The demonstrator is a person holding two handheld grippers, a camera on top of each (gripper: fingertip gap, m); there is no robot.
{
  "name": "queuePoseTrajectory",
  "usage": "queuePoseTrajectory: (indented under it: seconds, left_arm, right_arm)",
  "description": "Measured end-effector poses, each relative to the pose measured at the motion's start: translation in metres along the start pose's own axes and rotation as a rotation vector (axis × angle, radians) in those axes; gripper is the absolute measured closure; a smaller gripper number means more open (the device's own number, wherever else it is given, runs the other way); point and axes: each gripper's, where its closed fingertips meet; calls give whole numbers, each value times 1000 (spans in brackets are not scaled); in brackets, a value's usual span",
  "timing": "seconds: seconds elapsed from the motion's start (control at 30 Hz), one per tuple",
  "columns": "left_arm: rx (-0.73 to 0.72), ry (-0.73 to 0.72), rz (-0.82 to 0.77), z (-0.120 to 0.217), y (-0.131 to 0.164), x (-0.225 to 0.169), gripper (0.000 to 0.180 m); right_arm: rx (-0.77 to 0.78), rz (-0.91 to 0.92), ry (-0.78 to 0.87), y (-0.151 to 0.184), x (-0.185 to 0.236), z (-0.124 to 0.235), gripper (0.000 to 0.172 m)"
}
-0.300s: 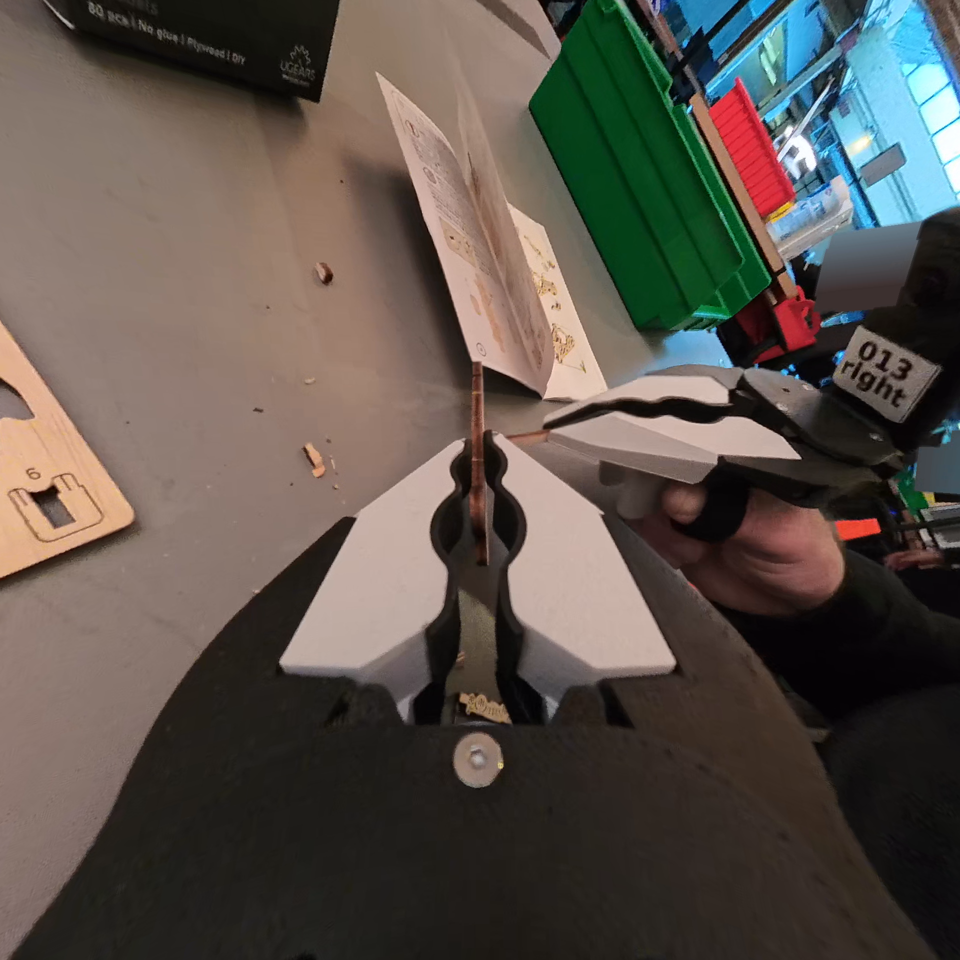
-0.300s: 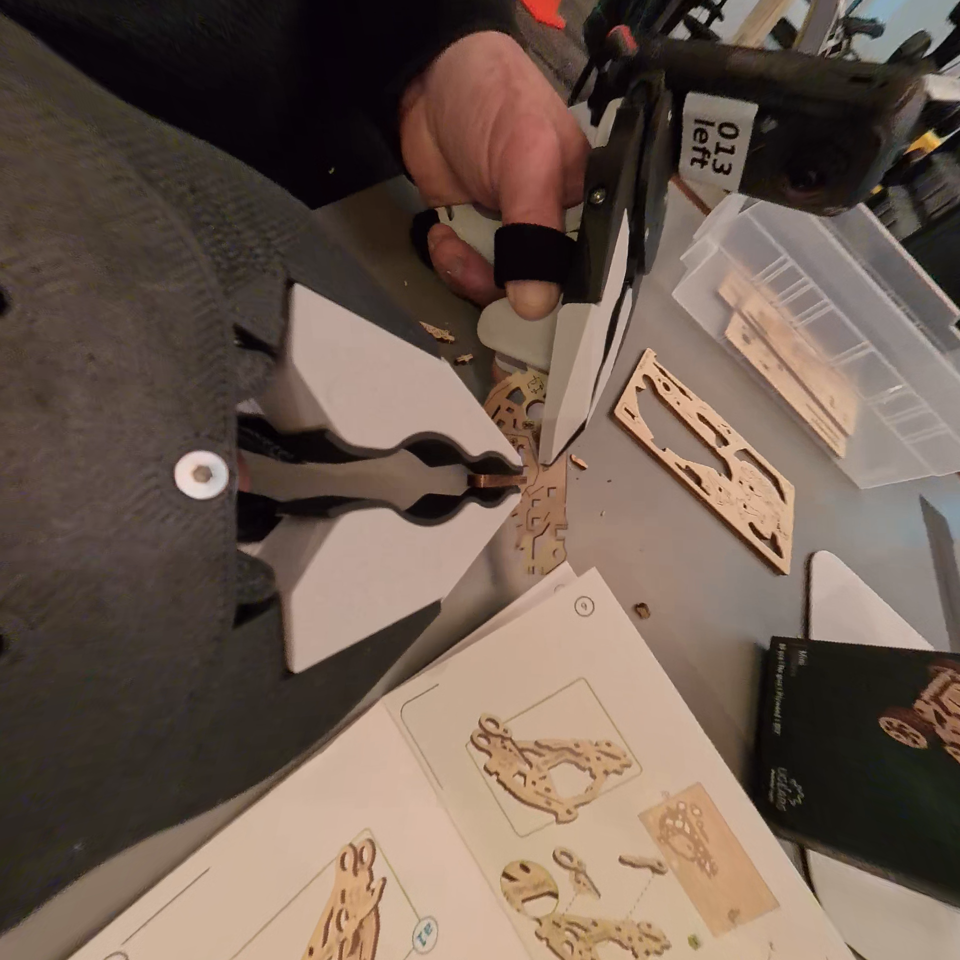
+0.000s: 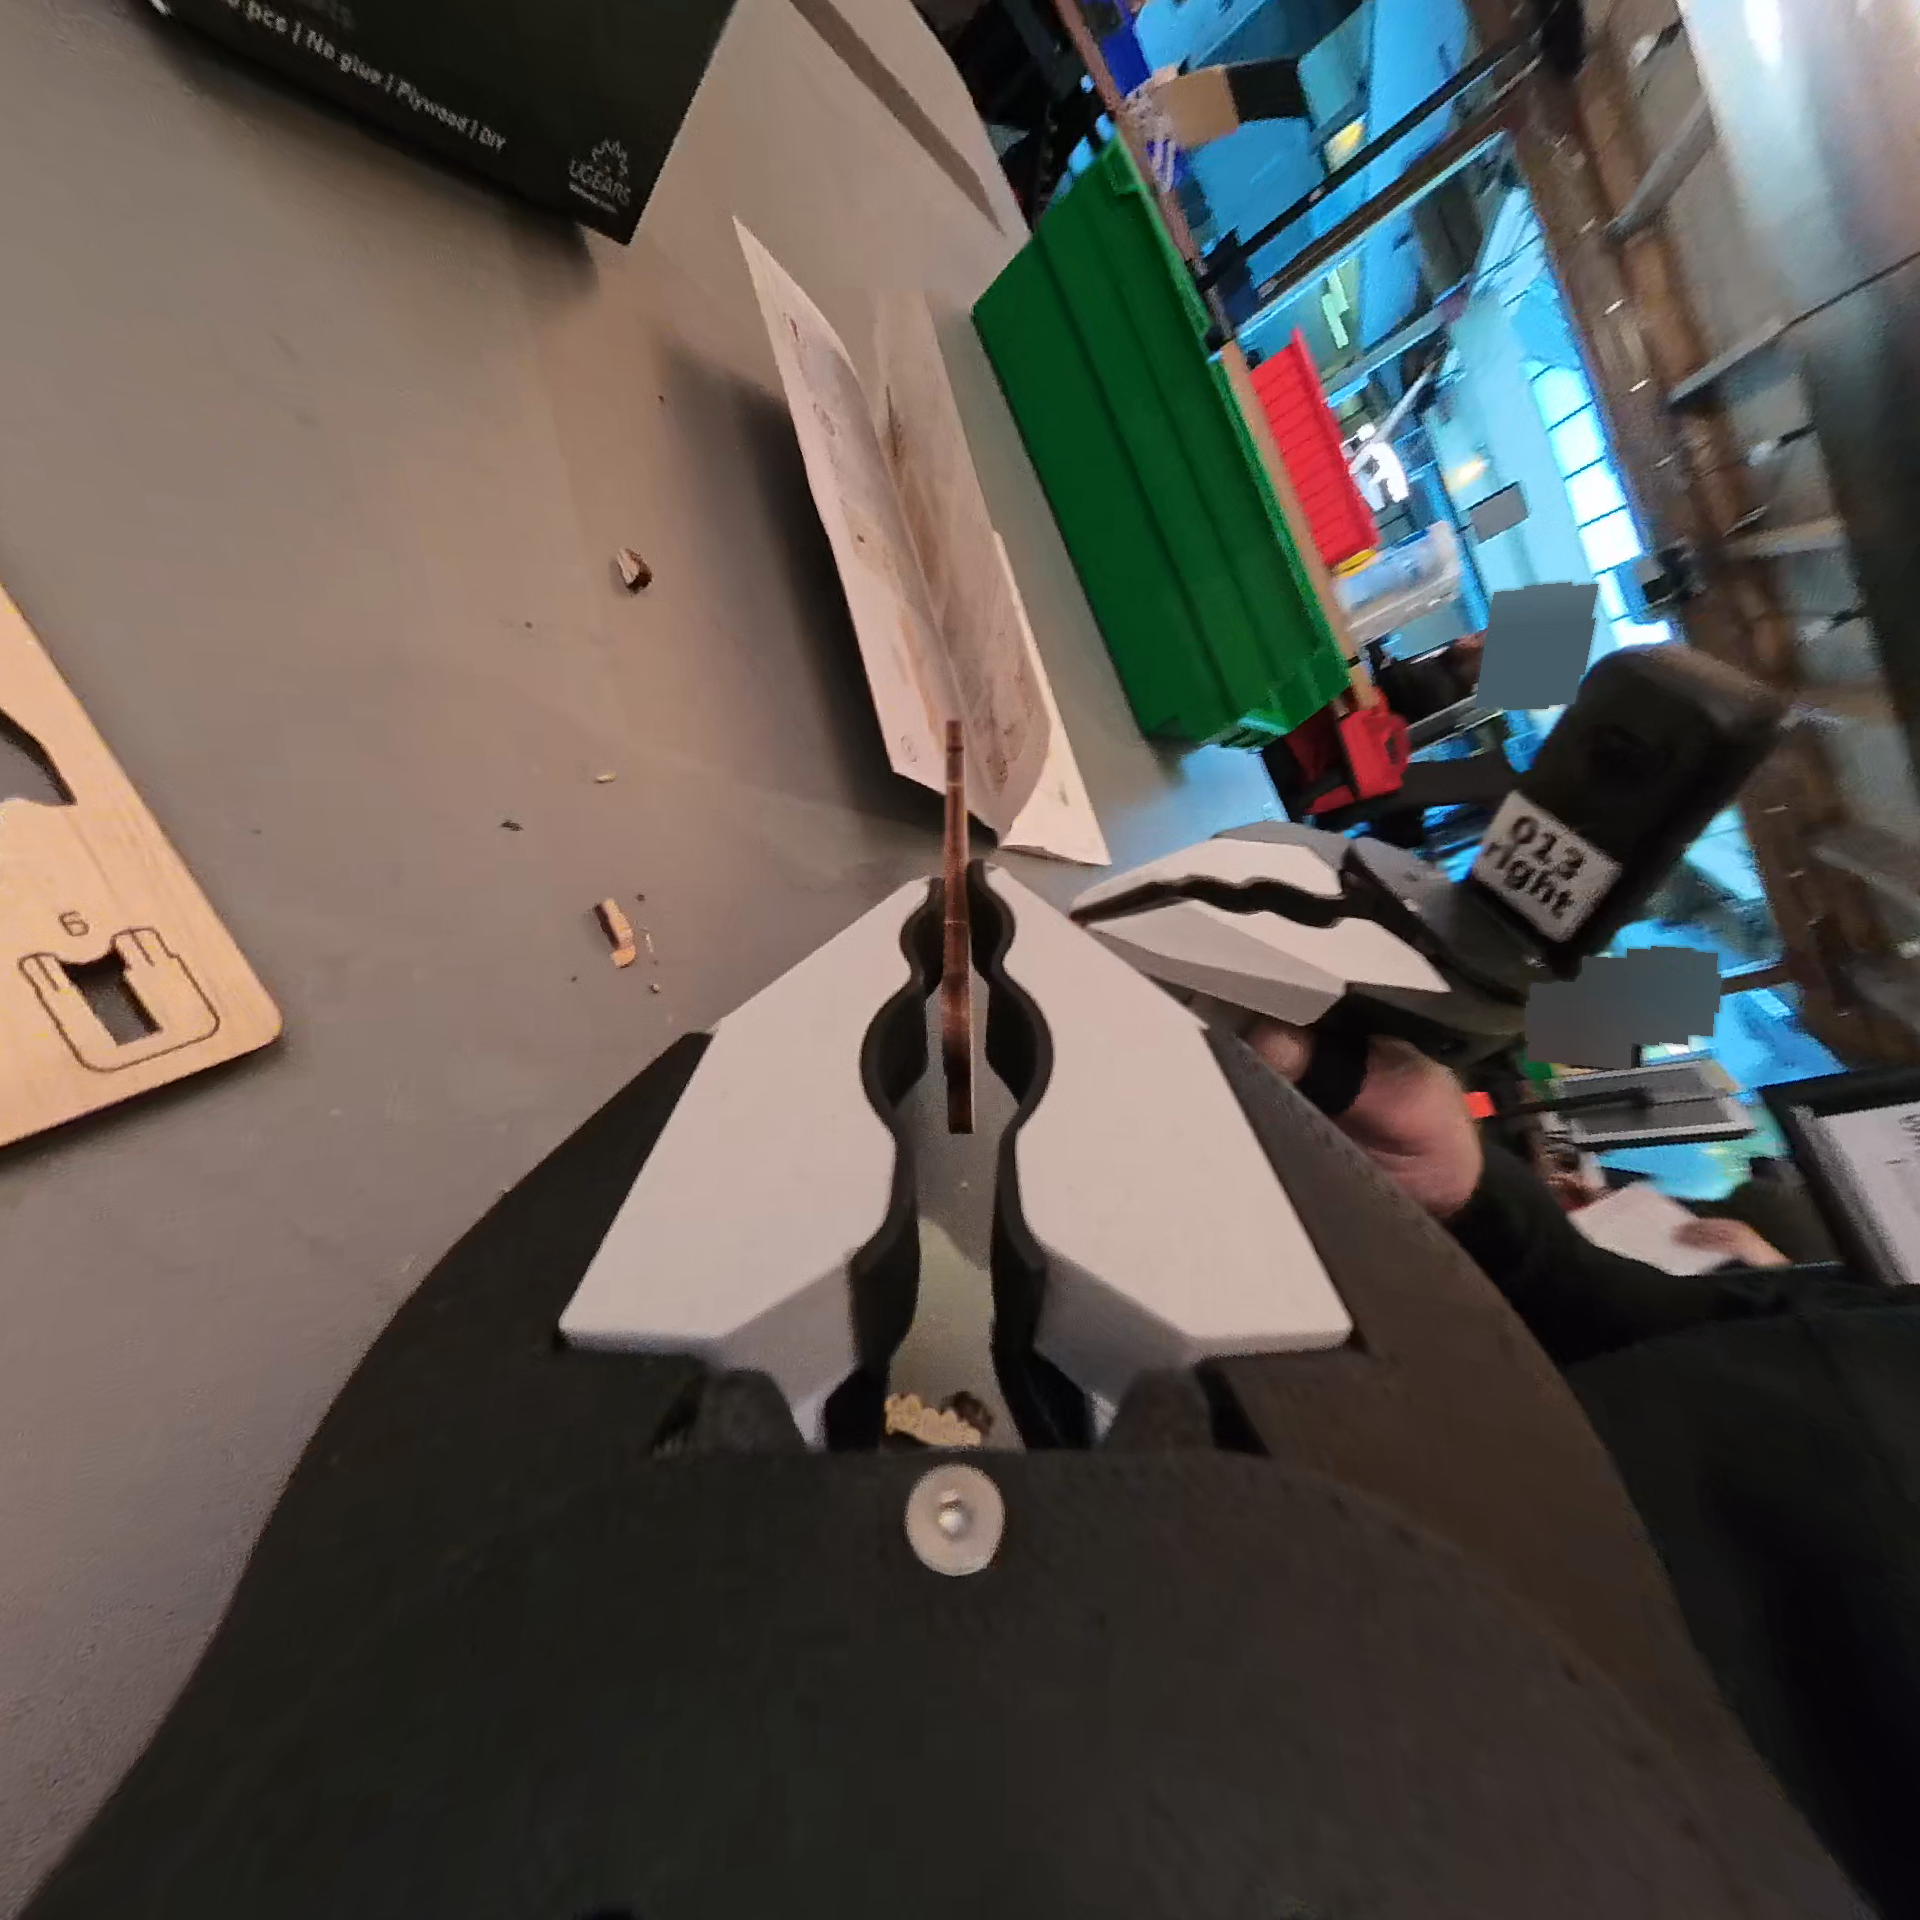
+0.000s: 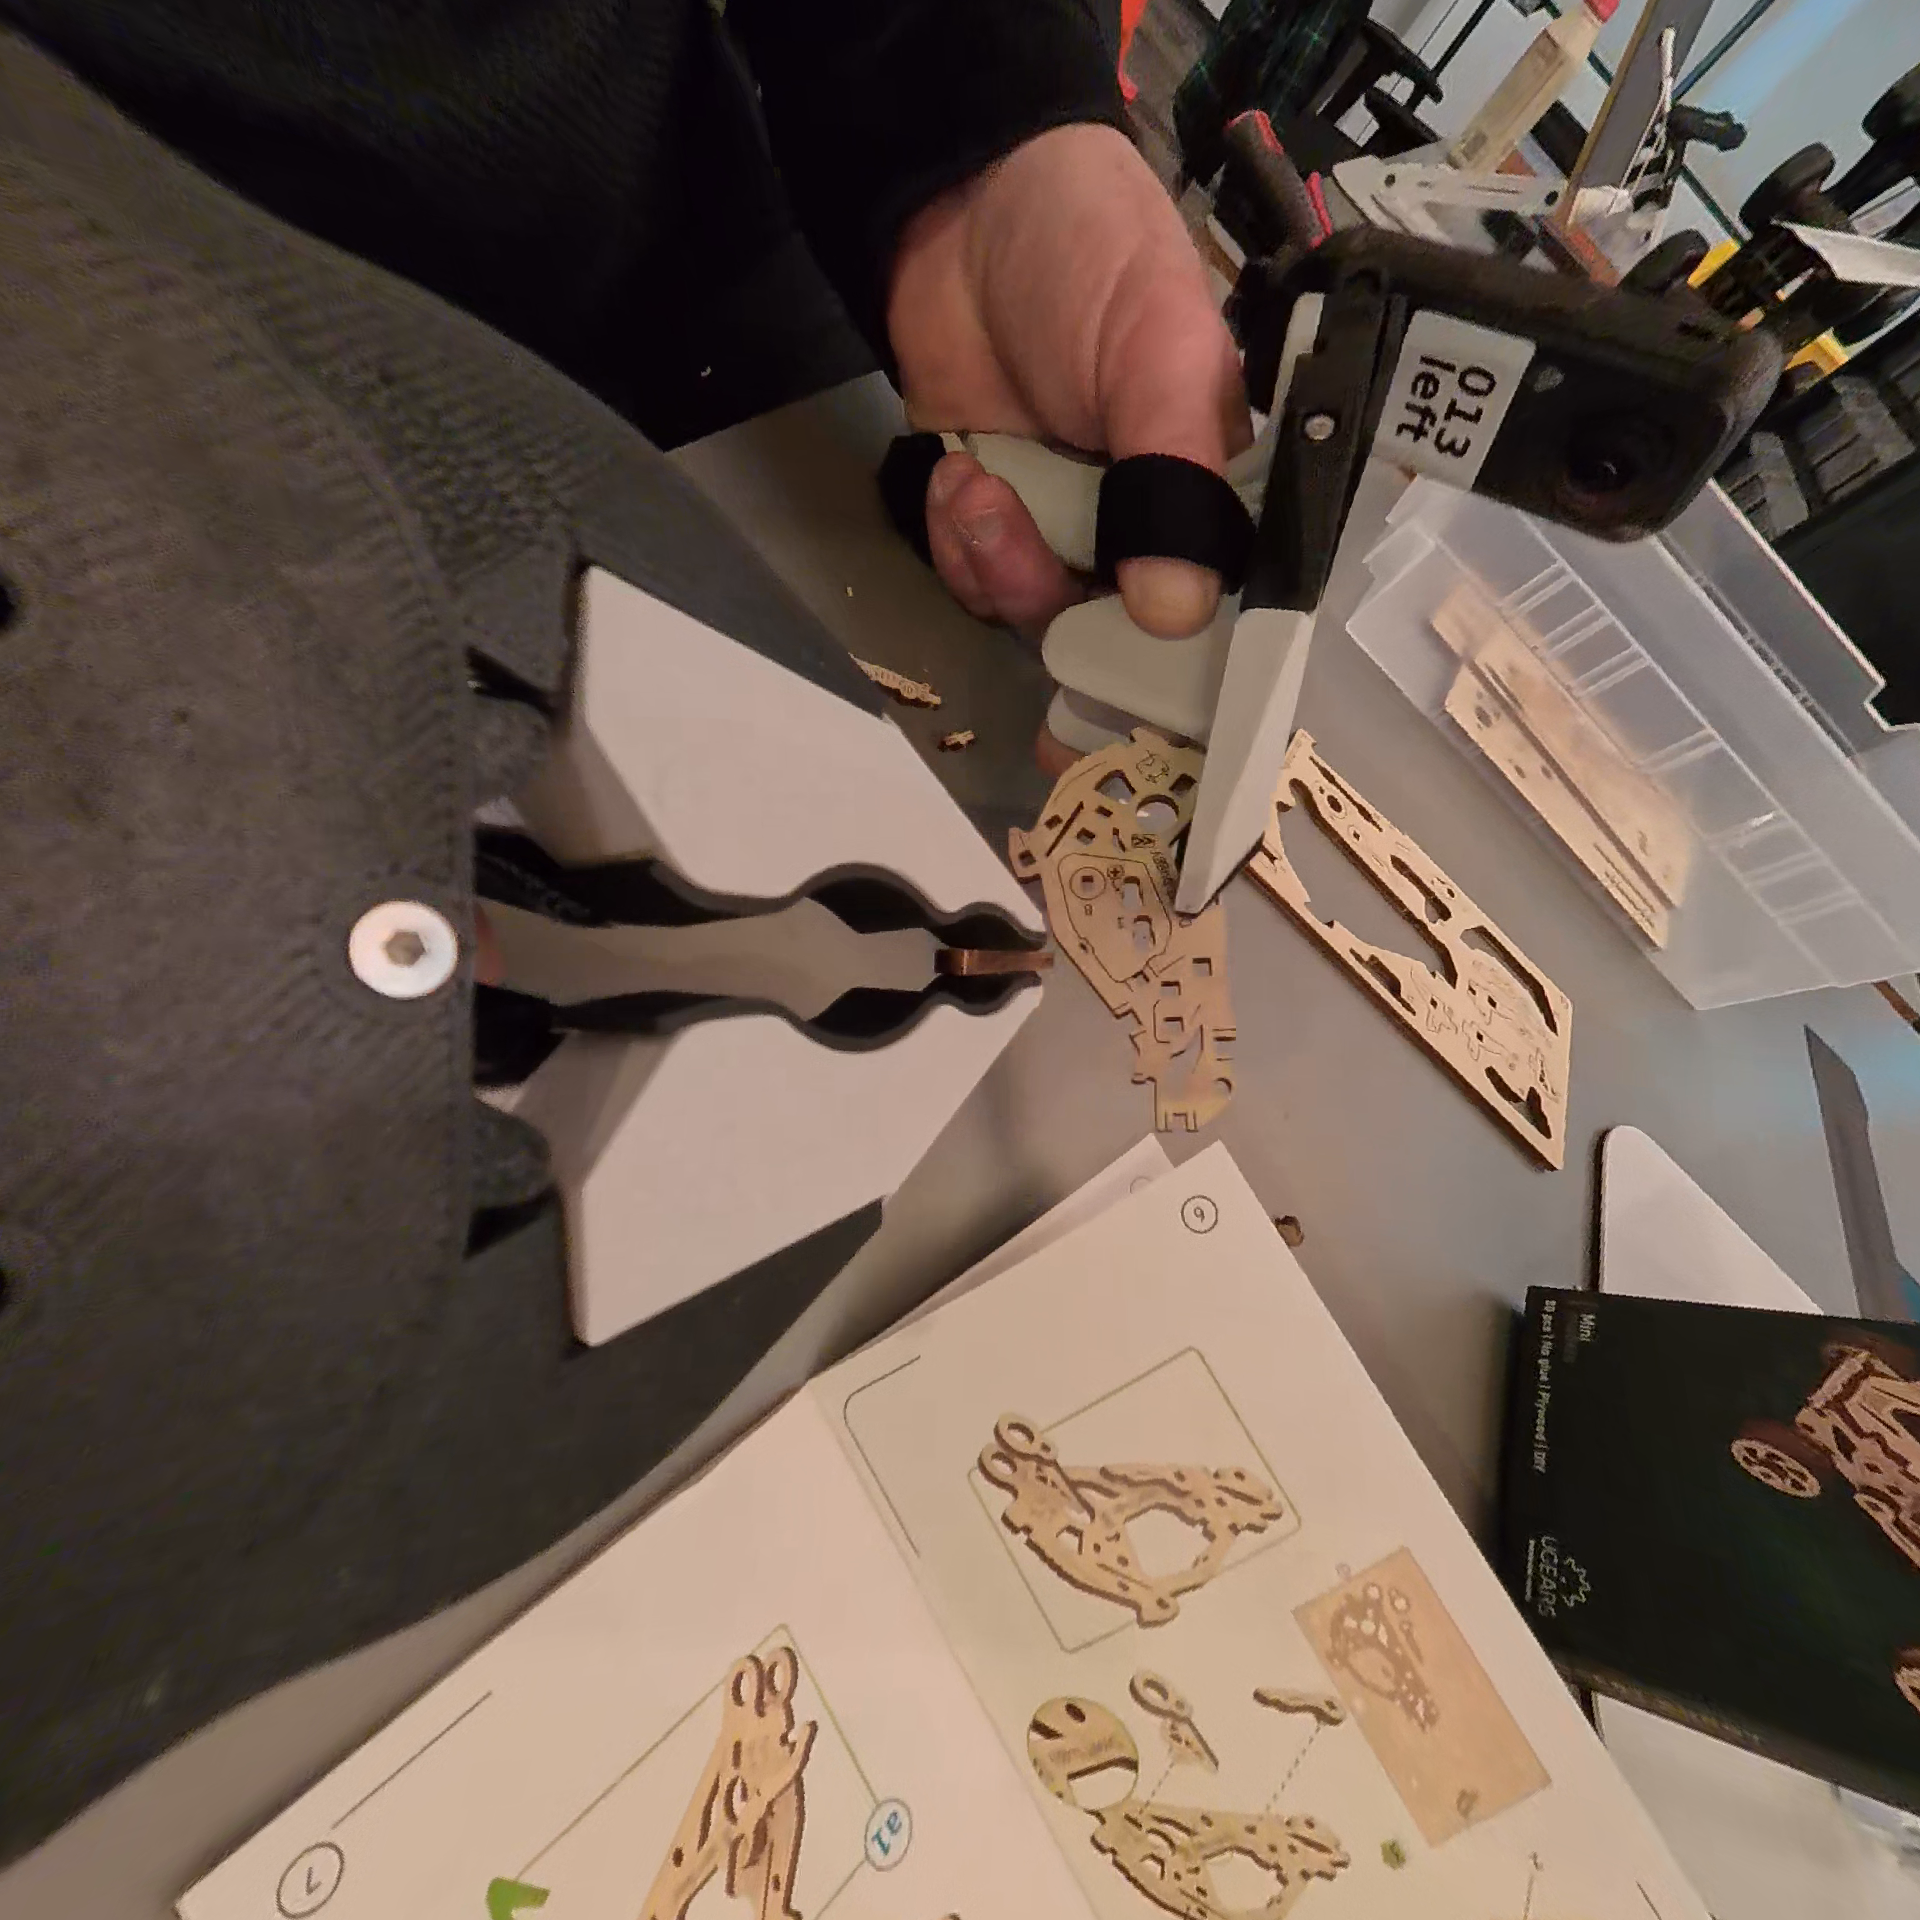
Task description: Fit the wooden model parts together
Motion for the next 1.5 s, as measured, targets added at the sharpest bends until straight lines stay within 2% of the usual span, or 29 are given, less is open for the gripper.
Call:
queuePoseTrajectory:
  seconds: [0.03, 0.3, 0.6, 0.9, 1.5]
  left_arm:
    - [-18, 28, 29, 1, -2, -2, 179]
    - [-73, 107, 112, 5, -10, -6, 179]
    - [-38, 113, 125, -3, 2, -12, 179]
    - [-69, 146, 156, -6, 2, -17, 179]
    - [-82, 92, 132, -3, 6, -15, 179]
  right_arm:
    - [-6, -7, -6, -1, 0, 1, 171]
    - [-26, -18, -49, -3, 4, 5, 171]
    - [-28, -31, -85, 0, 9, 12, 171]
    - [-38, -72, -119, 0, 8, 19, 171]
    - [-37, -79, -143, 2, 9, 24, 171]
Point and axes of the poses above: each gripper's, where its closed fingertips meet, z back along the fingers, y out of its underside, x = y × z across the jaws, and after that the axes turned 11 degrees about y, right-handed
